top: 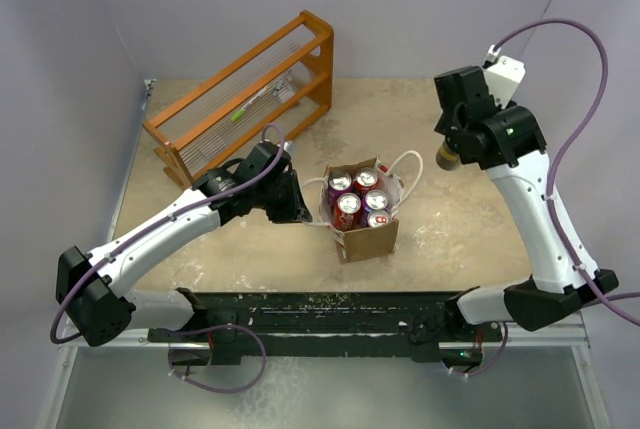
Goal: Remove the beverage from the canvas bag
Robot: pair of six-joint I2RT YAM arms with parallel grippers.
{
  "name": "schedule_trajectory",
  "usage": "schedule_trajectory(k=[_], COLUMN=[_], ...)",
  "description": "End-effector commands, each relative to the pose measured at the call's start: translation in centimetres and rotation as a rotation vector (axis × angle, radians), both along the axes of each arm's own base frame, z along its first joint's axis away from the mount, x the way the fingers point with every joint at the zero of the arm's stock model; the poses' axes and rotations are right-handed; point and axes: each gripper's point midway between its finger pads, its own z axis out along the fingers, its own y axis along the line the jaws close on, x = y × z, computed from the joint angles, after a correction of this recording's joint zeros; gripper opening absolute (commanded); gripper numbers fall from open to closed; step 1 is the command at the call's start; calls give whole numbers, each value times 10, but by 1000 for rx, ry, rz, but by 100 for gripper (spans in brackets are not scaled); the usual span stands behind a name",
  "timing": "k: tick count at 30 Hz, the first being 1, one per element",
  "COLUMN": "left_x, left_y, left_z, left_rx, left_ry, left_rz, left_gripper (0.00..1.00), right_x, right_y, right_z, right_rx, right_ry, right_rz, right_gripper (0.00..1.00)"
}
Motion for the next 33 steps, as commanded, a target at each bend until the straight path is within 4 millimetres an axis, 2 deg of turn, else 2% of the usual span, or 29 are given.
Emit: schedule_trajectory(k=[1,5,8,19,26,33], left_x=[0,-2,-1,6,11,17], left_y=[5,4,4,0,-2,-2], left_z=[22,18,18,12,8,7], left_rx=[-3,6,13,84,101,118], left_ry=[-54,-40,-43,-37,-28,-26], left_rz=[-31,-46,-55,-121,-135,-139], left_gripper=[0,0,0,0,0,0], right_x=[22,34,48,108,148,173], right_y=[-28,-42,-48,-66,-67,-67], right_z=[29,19,4,-69,-123,-163], right_rx=[-36,-30,-12,80,123,146], right_ry=[-124,-103,-79,34,123,195], right_rz=[-54,-71,-72,-85,-83,-91], right_gripper=[0,0,0,0,0,0])
